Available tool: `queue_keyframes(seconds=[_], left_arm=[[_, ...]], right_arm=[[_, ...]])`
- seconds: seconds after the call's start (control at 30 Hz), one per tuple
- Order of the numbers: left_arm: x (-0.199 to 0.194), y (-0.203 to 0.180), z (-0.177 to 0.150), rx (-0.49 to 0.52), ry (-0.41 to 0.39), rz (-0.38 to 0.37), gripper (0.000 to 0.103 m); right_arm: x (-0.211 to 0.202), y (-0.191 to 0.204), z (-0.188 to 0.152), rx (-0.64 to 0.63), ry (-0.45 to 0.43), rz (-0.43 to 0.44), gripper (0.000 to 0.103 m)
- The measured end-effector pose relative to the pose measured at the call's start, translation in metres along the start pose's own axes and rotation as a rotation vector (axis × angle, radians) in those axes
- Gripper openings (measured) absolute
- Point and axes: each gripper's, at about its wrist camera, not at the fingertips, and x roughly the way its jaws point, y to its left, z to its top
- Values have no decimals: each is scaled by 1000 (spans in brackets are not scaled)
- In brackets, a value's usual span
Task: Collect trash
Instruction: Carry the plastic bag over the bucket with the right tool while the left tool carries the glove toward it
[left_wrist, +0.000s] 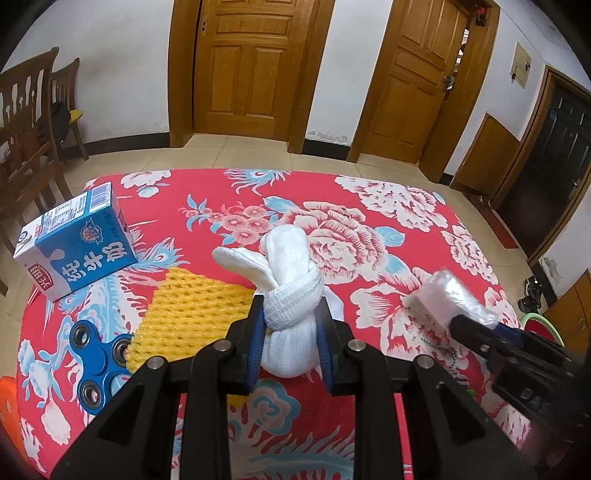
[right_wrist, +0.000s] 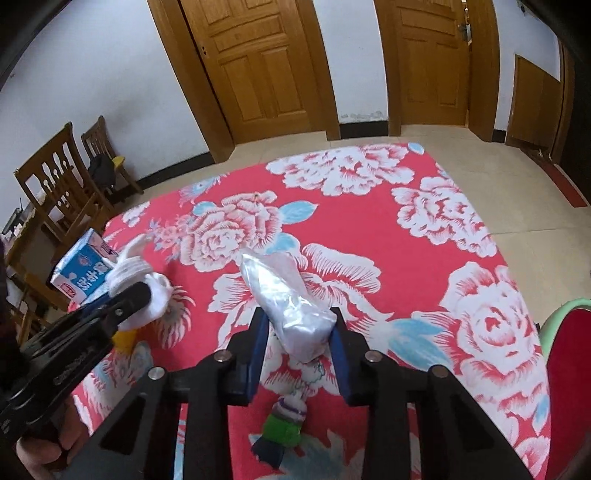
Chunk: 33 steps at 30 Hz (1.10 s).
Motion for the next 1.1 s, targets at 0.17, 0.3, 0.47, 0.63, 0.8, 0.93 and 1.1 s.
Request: queue_keyframes(seconds=[0.17,0.3,0.47,0.63,0.8,0.93,1.1], left_arm=[[-6,-7,-1,10,0,-21,26],[-13,-16,0,26,-9,-39,26],[-23,-29,-2,39,-6,-72,26],[-36,-44,-2,60,-18,-99,26],[-48,-63,-4,86,-28,-133,26],[-55,-78,-7,110,-24,-158,26],[-62,-99,-12,141,-17,-191,26]], right_arm=[[-25,-6,-6,28,-20,-6,35],[-45,-13,-12,51,-37,-14,35],[-67,-27,-20,91,-57,-35,35],[-88,-45,-29,131,-83,-56,35],[-106,-65,-40,176,-108,-75,35],[-120,-82,-49,218,-127,-100,35],[-136,-105,-63,270,-148,-130,35]])
